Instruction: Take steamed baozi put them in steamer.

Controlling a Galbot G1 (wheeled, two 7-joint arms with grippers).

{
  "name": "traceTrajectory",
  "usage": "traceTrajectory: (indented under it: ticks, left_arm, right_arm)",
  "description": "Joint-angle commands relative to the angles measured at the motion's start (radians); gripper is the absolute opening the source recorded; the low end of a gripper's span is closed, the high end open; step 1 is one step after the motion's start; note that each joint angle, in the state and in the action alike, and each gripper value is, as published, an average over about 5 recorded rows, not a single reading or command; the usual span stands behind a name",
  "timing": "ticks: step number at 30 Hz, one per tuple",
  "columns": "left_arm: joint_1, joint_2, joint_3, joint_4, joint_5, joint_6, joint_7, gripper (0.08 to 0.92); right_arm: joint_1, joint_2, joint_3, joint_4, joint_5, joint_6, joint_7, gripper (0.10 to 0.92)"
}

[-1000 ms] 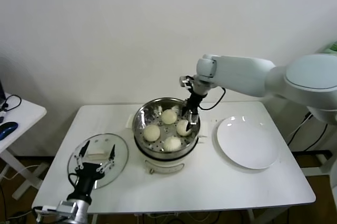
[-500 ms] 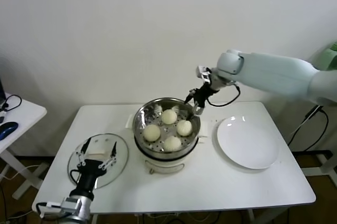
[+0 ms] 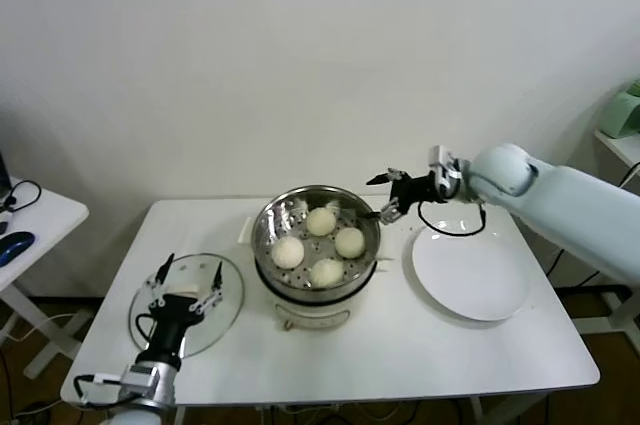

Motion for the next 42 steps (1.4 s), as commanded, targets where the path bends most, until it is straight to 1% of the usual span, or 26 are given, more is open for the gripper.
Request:
traceTrajectory:
  ticks: [1, 5, 12, 18, 22, 26, 31, 39, 42]
  left_arm:
    - [-0.015, -0.006, -0.009, 0.004, 0.007, 0.003, 0.006, 0.823]
    - [-0.016, -0.009, -0.016, 0.007, 0.006, 0.005, 0.014, 0.823]
    - [-0.015, -0.011, -0.040, 0.008, -0.013, 0.006, 0.053, 0.823]
    - [-0.007, -0.020, -0.057, 0.003, -0.015, 0.002, 0.101, 0.823]
    - [0.014, -0.024, -0.076, -0.005, 0.001, -0.007, 0.158, 0.823]
    - [0.029, -0.035, -0.086, -0.004, 0.001, -0.018, 0.161, 0.823]
    - [0.037, -0.051, -0.091, -0.004, -0.032, -0.019, 0.149, 0.823]
    - [0.064, -0.080, -0.086, -0.006, -0.048, -0.035, 0.138, 0.823]
    - [0.060, -0.078, -0.095, -0.003, -0.069, -0.034, 0.136, 0.823]
  right_arm:
    - [-0.854, -0.126, 0.931, 0.224, -0.184, 0.075, 0.227, 0.823]
    - [-1.114, -0.004, 1.212, 0.273, -0.242, 0.116, 0.250, 0.823]
    - [-1.380, 0.265, 1.496, 0.347, -0.348, 0.196, 0.287, 0.823]
    - [-1.542, 0.520, 1.619, 0.409, -0.419, 0.245, 0.325, 0.823]
    - [-1.630, 0.631, 1.636, 0.434, -0.458, 0.278, 0.345, 0.823]
    - [-1.692, 0.688, 1.626, 0.434, -0.500, 0.320, 0.346, 0.823]
    - [-1.737, 0.731, 1.609, 0.459, -0.500, 0.349, 0.343, 0.823]
    - [-1.777, 0.764, 1.607, 0.472, -0.487, 0.368, 0.348, 0.823]
    - [-1.785, 0.764, 1.607, 0.465, -0.482, 0.374, 0.349, 0.823]
